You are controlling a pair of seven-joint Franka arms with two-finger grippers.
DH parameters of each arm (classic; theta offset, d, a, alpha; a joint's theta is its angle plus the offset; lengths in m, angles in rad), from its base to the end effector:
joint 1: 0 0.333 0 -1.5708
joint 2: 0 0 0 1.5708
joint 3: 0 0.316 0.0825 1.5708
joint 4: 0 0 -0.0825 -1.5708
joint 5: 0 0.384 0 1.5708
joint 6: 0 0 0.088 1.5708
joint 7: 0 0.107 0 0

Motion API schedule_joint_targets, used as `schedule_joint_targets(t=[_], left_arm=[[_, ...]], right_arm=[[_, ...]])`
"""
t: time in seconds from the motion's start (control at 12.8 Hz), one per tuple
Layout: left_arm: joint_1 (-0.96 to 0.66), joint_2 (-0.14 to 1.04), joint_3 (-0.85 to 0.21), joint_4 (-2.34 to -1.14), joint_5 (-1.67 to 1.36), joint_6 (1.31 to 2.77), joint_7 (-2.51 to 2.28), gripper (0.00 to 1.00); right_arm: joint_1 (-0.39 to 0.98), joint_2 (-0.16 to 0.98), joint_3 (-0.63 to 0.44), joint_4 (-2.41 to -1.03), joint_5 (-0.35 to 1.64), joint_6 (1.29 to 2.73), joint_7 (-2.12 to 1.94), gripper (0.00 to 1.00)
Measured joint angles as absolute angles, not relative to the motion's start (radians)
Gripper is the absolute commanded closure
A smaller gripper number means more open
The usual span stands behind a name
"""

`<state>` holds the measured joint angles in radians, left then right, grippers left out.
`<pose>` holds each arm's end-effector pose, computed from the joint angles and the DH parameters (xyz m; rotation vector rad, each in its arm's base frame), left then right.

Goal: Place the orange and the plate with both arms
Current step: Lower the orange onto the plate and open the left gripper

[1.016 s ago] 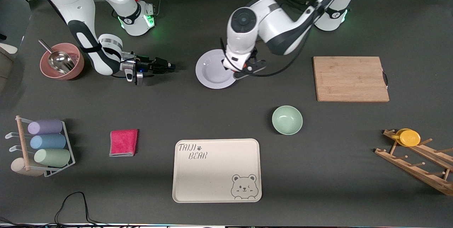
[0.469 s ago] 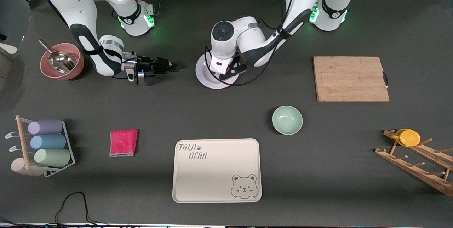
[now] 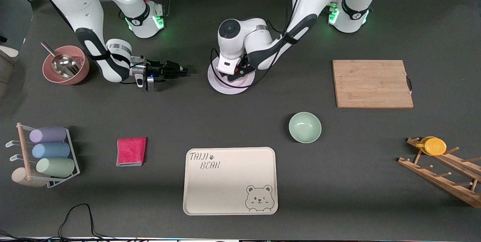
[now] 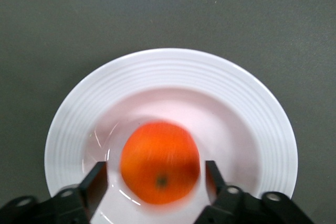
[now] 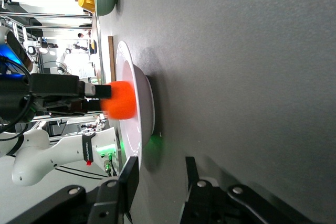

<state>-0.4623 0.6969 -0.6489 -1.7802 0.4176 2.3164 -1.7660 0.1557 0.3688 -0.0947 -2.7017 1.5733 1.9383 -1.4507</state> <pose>0.3299 -0.5667 0.2283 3.0227 0.7430 -0.1441 0.3048 0.0810 0.0989 -1.9715 0.0046 0.0507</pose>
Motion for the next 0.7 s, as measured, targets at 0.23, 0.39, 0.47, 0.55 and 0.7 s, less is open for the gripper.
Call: schedule_joint_targets(t=[0.23,0.39,0.47,0.55,0.7], left_arm=[[-0.459,0.693,-0.643,-1.763,0.424,2.28,-1.765,0.0],[-0.422,0.655,-0.639,-1.736,0.428,2.145,-1.693,0.0],[-0.383,0.611,-0.643,-1.725,0.418,2.07,-1.624,0.0],[-0.335,0.552,-0.645,-1.717,0.387,2.001,-1.541,0.0],[-0.235,0.415,-0.64,-1.715,0.287,1.873,-1.317,0.0]], right_arm=[[0.152,0.372,-0.095,-2.699,1.574,1.938,-1.454,0.57],[0.15,0.373,-0.095,-2.698,1.575,1.938,-1.454,0.57],[0.15,0.374,-0.095,-2.696,1.586,1.937,-1.454,0.57],[0.15,0.377,-0.094,-2.694,1.605,1.937,-1.454,0.57],[0.159,0.386,-0.082,-2.691,1.659,1.932,-1.464,0.57]])
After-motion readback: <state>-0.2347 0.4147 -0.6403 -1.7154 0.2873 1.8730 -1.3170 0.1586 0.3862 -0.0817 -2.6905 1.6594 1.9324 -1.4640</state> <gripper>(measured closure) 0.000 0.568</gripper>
